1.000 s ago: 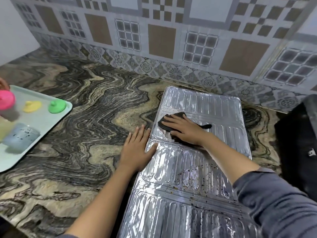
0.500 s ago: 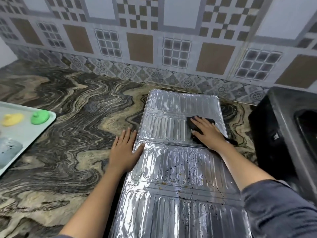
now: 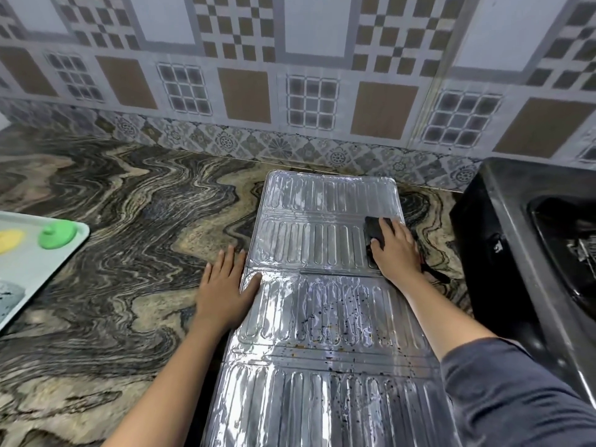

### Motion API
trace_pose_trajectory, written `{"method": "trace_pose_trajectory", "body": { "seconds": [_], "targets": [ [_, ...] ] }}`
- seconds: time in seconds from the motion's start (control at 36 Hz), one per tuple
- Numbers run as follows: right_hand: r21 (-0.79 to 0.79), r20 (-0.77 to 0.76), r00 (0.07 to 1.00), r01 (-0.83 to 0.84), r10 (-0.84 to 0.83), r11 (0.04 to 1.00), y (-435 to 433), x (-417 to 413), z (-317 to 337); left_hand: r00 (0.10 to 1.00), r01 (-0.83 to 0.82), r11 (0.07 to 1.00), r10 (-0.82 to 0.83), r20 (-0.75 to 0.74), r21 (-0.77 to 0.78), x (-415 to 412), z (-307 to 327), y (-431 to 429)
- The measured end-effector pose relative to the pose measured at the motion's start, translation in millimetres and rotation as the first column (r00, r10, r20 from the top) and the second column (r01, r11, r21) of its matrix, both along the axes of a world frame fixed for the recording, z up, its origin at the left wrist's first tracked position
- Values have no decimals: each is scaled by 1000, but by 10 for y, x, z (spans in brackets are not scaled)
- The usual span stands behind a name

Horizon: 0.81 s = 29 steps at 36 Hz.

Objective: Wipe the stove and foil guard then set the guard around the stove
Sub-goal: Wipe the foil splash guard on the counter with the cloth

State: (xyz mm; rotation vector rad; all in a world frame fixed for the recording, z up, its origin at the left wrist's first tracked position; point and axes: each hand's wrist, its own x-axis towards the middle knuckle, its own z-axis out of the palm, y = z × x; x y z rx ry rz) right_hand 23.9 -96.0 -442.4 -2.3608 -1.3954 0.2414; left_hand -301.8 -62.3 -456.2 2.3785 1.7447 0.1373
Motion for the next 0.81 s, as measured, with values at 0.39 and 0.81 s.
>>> {"method": "trace_pose_trajectory", "body": {
  "seconds": [0.39,0.81],
  "targets": [
    [-103,22,1000,-17,19,995,8,45,45,995,13,997,-6,95,-74,28,163,8],
    [-136,-39,987,150,-156,979,108,-276,60,995,78,997,-77,70,-10,44,-16,-188]
  ]
}}
